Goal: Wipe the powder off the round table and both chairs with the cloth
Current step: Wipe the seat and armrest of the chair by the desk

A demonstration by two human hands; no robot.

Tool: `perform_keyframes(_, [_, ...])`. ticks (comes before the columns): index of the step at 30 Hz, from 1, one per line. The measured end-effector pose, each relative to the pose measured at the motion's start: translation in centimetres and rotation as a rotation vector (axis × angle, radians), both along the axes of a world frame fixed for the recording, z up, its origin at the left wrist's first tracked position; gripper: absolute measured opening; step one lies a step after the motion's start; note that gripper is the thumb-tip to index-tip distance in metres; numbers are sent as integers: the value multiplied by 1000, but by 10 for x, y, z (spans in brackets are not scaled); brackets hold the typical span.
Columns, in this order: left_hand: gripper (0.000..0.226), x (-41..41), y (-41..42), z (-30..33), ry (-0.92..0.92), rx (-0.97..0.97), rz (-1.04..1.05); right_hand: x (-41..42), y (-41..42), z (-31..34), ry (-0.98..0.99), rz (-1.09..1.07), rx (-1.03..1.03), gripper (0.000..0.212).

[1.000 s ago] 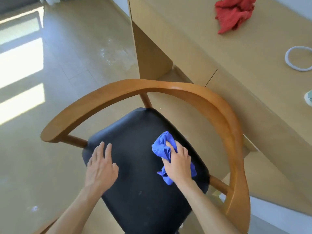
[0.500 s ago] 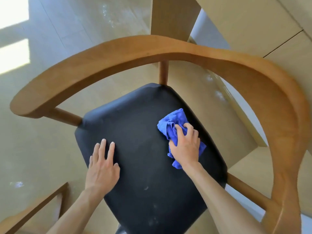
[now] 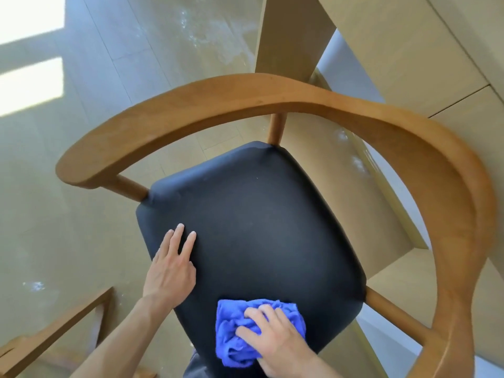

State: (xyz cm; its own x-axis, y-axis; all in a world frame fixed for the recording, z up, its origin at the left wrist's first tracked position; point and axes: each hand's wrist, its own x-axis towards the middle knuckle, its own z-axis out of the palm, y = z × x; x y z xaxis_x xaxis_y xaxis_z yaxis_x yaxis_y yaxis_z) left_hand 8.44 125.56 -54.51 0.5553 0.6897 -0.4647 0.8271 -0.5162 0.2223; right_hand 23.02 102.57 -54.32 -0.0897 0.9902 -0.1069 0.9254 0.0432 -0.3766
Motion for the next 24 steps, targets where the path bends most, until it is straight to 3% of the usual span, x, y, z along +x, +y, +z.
perform_keyframes(3, [68,0,3,3,29,31,32,51,61,12,26,-89,57,58])
perform_keyframes(6, [65,-2,4,-1,26,45,91,98,156,17,-43,-351,128,58])
perform_keyframes(11, [64,-7,6,-5,-57,-8,120,115,262,3,-85,-622,-134,56])
perform_keyframes(13, [64,-8,8,-2,-101,-25,124,94,254,-8,-156,-560,-165,59])
perform_keyframes(16, [63,-10,9,-2,-140,-50,147,59,206,-19,-218,-421,-35,59])
perform_keyframes(20, [65,-10,11,0,-159,-82,173,19,109,-21,-176,-203,83,52])
perform_keyframes(24, [65,-11,14,5,-140,-99,153,-2,23,-6,-106,72,-78,52])
